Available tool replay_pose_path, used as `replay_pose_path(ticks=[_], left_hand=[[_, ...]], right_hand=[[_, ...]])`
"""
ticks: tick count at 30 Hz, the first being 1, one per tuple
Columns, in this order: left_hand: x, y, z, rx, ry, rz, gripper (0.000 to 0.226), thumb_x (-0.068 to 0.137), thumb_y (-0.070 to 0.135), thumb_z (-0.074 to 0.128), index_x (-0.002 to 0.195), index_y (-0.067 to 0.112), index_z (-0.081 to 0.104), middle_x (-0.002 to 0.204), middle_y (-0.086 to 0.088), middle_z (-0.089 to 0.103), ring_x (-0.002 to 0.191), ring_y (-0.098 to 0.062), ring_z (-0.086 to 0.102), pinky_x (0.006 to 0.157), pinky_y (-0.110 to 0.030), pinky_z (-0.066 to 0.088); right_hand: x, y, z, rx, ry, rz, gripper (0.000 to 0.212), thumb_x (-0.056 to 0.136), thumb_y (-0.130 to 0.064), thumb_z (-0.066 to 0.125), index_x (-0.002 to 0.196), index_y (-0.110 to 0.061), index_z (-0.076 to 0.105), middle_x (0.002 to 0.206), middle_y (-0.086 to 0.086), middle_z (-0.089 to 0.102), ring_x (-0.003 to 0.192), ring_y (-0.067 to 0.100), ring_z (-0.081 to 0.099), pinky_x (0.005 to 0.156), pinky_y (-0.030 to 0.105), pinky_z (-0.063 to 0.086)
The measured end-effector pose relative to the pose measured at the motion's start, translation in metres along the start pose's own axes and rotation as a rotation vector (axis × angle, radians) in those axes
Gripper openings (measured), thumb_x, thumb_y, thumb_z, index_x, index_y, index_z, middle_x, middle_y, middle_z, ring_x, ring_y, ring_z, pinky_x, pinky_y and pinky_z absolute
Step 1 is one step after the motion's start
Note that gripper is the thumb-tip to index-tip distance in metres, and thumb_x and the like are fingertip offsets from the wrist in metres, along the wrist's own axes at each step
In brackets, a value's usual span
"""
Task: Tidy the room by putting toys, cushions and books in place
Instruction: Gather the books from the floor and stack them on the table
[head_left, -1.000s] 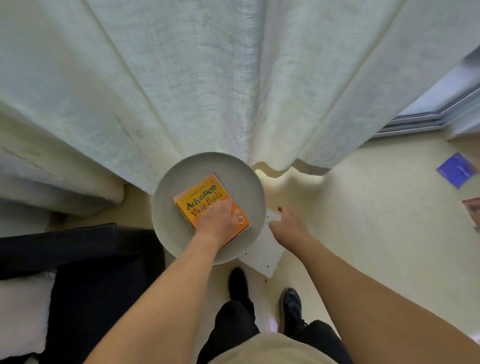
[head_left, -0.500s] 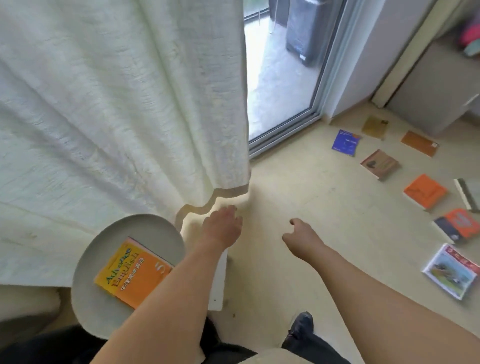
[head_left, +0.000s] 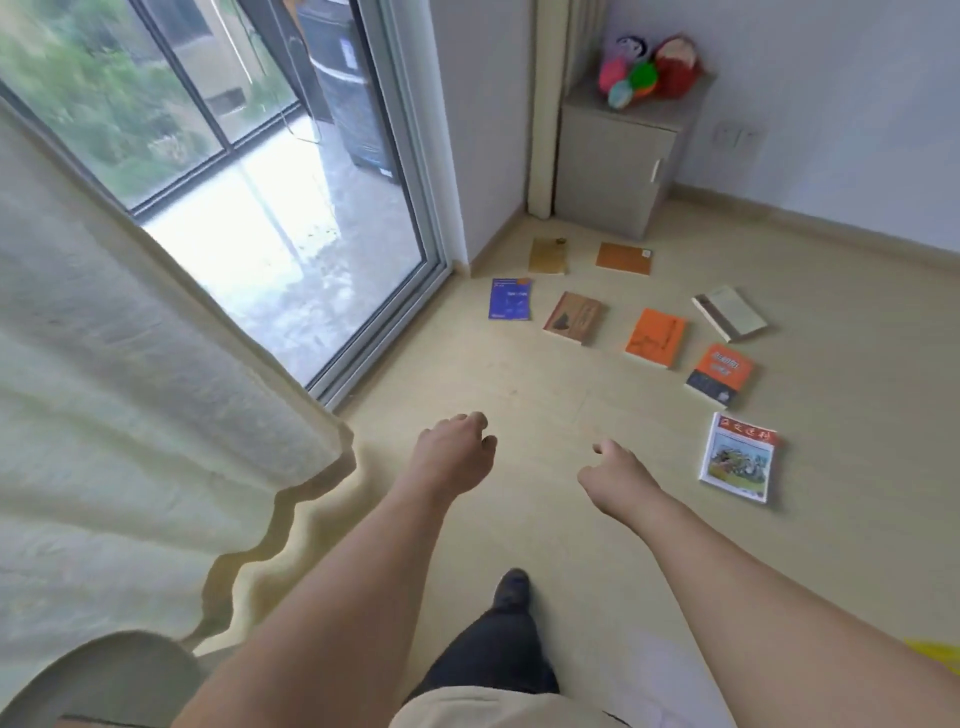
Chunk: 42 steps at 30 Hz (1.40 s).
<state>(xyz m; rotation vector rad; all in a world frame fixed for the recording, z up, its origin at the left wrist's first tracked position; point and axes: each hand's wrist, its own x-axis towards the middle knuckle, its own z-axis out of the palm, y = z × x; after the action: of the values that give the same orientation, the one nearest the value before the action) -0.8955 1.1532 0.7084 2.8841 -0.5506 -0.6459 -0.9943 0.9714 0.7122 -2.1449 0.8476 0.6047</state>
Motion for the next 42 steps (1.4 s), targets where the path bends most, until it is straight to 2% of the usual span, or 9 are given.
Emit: replay_pose_path(ticks=[8, 16, 18, 21, 27, 32, 36, 40, 42], left_hand=[[0.134, 0.079, 0.005, 0.042, -0.143, 0.007, 0.04, 0.101, 0.033, 0.037, 0.134, 0.016, 0.05, 0.134, -0.006, 0.056, 0.122, -0.027, 0.052, 0.1, -0.036, 0.039], [0.242, 0.22, 0.001, 0.068, -0.243, 0.124, 0.038, 0.099, 0.031, 0.04, 0.131, 0.016, 0.053, 0.133, -0.007, 0.058, 0.122, -0.029, 0.053, 0.096, -0.033, 0.04], [0.253, 0.259, 0.005, 0.083, -0.274, 0.139, 0.038, 0.098, 0.031, 0.04, 0.132, 0.017, 0.053, 0.134, -0.007, 0.057, 0.121, -0.029, 0.053, 0.095, -0.033, 0.04], [0.261, 0.315, 0.016, 0.119, -0.301, 0.148, 0.039, 0.098, 0.03, 0.041, 0.133, 0.017, 0.052, 0.134, -0.007, 0.057, 0.121, -0.029, 0.054, 0.093, -0.034, 0.041], [0.254, 0.407, 0.051, 0.055, -0.3, 0.078, 0.039, 0.096, 0.031, 0.043, 0.131, 0.017, 0.054, 0.133, -0.007, 0.059, 0.119, -0.03, 0.056, 0.093, -0.033, 0.044], [0.255, 0.486, 0.101, -0.016, -0.327, 0.044, 0.038, 0.095, 0.029, 0.046, 0.126, 0.01, 0.057, 0.127, -0.01, 0.061, 0.115, -0.031, 0.057, 0.088, -0.031, 0.045], [0.273, 0.533, 0.162, -0.122, -0.407, 0.007, 0.032, 0.095, 0.027, 0.05, 0.114, 0.004, 0.06, 0.112, -0.013, 0.064, 0.102, -0.032, 0.059, 0.07, -0.028, 0.039], [0.335, 0.563, 0.286, -0.209, -0.415, -0.098, 0.021, 0.091, 0.024, 0.052, 0.078, 0.008, 0.047, 0.076, -0.015, 0.051, 0.065, -0.023, 0.045, 0.051, -0.027, 0.028], [0.368, 0.571, 0.362, -0.231, -0.42, -0.173, 0.024, 0.091, 0.024, 0.054, 0.076, 0.008, 0.046, 0.068, -0.004, 0.043, 0.059, -0.019, 0.04, 0.05, -0.026, 0.029]], right_hand=[[0.105, 0.032, -0.101, 0.07, 0.043, 0.078, 0.058, 0.091, -0.024, 0.044, 0.147, -0.014, 0.032, 0.15, 0.009, 0.035, 0.127, 0.03, 0.046, 0.1, 0.034, 0.042], [0.179, 0.089, -0.208, 0.148, 0.11, 0.206, 0.056, 0.094, -0.021, 0.046, 0.148, -0.013, 0.033, 0.15, 0.01, 0.036, 0.131, 0.028, 0.042, 0.099, 0.031, 0.04], [0.187, 0.115, -0.231, 0.193, 0.116, 0.23, 0.053, 0.092, -0.021, 0.047, 0.144, -0.014, 0.038, 0.144, 0.01, 0.042, 0.126, 0.028, 0.046, 0.093, 0.03, 0.041], [0.193, 0.168, -0.259, 0.239, 0.109, 0.265, 0.033, 0.085, -0.022, 0.047, 0.118, -0.017, 0.051, 0.117, 0.006, 0.05, 0.1, 0.026, 0.05, 0.071, 0.027, 0.038], [0.198, 0.258, -0.316, 0.25, 0.124, 0.268, 0.041, 0.087, -0.017, 0.05, 0.128, -0.014, 0.052, 0.125, 0.007, 0.058, 0.109, 0.029, 0.056, 0.09, 0.036, 0.049], [0.213, 0.34, -0.358, 0.247, 0.11, 0.278, 0.026, 0.089, -0.016, 0.052, 0.114, -0.018, 0.057, 0.122, 0.012, 0.056, 0.104, 0.031, 0.055, 0.081, 0.029, 0.042], [0.247, 0.406, -0.355, 0.274, 0.109, 0.329, 0.05, 0.09, -0.016, 0.051, 0.139, -0.01, 0.043, 0.14, 0.012, 0.047, 0.119, 0.03, 0.052, 0.091, 0.032, 0.044], [0.328, 0.497, -0.305, 0.276, 0.118, 0.343, 0.054, 0.091, -0.022, 0.053, 0.142, -0.009, 0.039, 0.143, 0.012, 0.043, 0.124, 0.03, 0.048, 0.096, 0.034, 0.043], [0.376, 0.549, -0.266, 0.256, 0.11, 0.348, 0.053, 0.091, -0.021, 0.051, 0.142, -0.01, 0.038, 0.144, 0.012, 0.041, 0.127, 0.031, 0.045, 0.1, 0.036, 0.042]])
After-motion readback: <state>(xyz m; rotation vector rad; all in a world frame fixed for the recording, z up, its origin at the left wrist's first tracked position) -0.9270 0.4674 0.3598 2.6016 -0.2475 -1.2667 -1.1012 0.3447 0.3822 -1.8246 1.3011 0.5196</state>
